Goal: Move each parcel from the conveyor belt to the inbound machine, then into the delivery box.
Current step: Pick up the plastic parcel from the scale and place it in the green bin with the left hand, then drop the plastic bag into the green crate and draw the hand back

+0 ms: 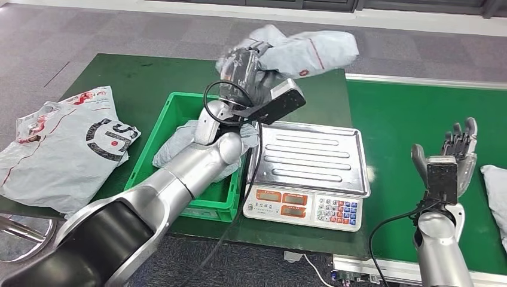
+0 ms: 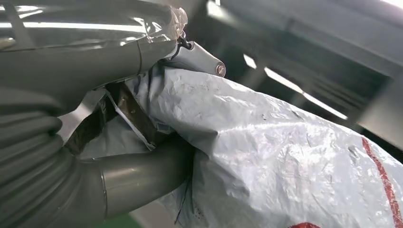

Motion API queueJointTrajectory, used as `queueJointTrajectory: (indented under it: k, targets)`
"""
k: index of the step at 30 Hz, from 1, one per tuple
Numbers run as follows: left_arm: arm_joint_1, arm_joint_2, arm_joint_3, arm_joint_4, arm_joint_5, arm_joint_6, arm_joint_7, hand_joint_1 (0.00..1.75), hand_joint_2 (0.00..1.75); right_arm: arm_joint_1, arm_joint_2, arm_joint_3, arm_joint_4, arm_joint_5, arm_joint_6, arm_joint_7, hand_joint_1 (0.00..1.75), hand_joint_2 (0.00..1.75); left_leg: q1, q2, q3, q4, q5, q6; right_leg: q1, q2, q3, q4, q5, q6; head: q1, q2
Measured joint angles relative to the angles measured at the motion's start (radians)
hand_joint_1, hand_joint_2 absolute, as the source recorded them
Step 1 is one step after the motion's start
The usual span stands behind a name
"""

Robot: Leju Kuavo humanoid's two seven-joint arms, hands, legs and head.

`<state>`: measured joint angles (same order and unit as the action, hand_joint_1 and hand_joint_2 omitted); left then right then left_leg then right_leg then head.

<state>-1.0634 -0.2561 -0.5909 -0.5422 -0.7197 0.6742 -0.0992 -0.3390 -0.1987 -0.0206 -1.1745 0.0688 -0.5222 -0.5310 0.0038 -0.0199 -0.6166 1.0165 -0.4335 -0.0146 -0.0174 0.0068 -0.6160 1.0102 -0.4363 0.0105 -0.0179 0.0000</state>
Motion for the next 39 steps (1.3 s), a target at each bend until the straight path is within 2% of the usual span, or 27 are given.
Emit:
queueJointTrajectory:
  k: [4,9,15,22,25,26,29,30,33,39]
  targets:
    - [-0.005,0.067,0.030,0.036,-0.396,0.019,0.258,1.75,1.75,-0.021,0.006,0.000,0.004,0.016,-0.004,0.020,0.00,1.75,0.000,0.000,0.001,0.000,0.001,-0.001,0.000,0.000,0.000,0.001,0.000,0.000,0.000,0.000]
    - [0.009,0.121,0.070,0.122,-0.551,0.017,0.399,1.75,1.75,-0.039,0.007,-0.001,0.010,0.026,0.005,0.032,0.00,1.75,0.000,0.000,0.001,0.000,0.002,-0.001,0.000,0.000,0.000,0.001,0.000,0.000,0.000,0.000]
    - [0.024,0.151,0.085,0.165,-0.570,-0.002,0.417,1.75,1.75,-0.045,0.009,-0.001,0.014,0.031,0.007,0.032,0.00,1.75,0.000,-0.002,0.000,0.000,0.001,-0.001,0.000,-0.001,-0.001,0.001,0.000,0.000,0.000,0.000]
    - [0.038,0.151,0.131,0.182,-0.544,-0.096,0.385,1.75,1.75,-0.046,0.018,-0.005,0.015,0.051,0.006,0.033,0.00,1.75,0.000,-0.002,0.000,0.000,0.001,-0.001,0.000,-0.001,-0.001,0.001,0.000,0.000,0.000,0.000]
    - [0.045,0.145,0.143,0.186,-0.559,-0.181,0.383,1.75,1.75,-0.046,0.022,-0.008,0.015,0.064,0.011,0.034,0.00,1.75,0.000,-0.002,0.000,0.000,0.001,-0.001,0.000,-0.001,-0.001,0.001,0.000,0.000,0.000,0.000]
    - [0.048,0.141,0.148,0.186,-0.559,-0.222,0.376,1.58,1.75,-0.046,0.023,-0.010,0.015,0.070,0.015,0.035,0.00,1.75,0.000,-0.002,0.000,0.000,0.001,-0.001,0.000,-0.001,-0.001,0.001,0.000,0.000,0.000,0.000]
    - [0.063,0.124,0.171,0.187,-0.536,-0.380,0.323,0.27,1.75,-0.047,0.027,-0.024,0.017,0.085,0.035,0.033,0.00,1.75,0.000,-0.002,0.000,0.000,0.001,-0.001,0.000,-0.001,-0.001,0.001,0.000,0.000,0.000,0.000]
    - [0.068,0.118,0.179,0.187,-0.532,-0.425,0.310,0.00,1.75,-0.049,0.029,-0.030,0.018,0.088,0.041,0.032,0.00,1.75,0.000,-0.002,0.000,0.000,0.001,-0.001,0.000,-0.001,-0.001,0.001,0.000,0.000,0.000,0.000]
    - [0.078,0.101,0.196,0.185,-0.529,-0.472,0.287,0.00,1.75,-0.051,0.033,-0.046,0.020,0.099,0.054,0.032,0.00,1.75,0.000,-0.002,0.000,0.000,0.001,-0.001,0.000,-0.001,-0.001,0.001,0.000,0.000,0.000,0.000]
    - [0.084,0.077,0.260,0.166,-0.463,-0.423,0.193,0.00,1.75,-0.052,0.047,-0.065,0.019,0.116,0.066,0.039,0.00,1.75,0.000,-0.002,0.000,0.000,0.001,-0.001,0.000,-0.001,-0.001,0.001,0.000,0.000,0.000,0.000]
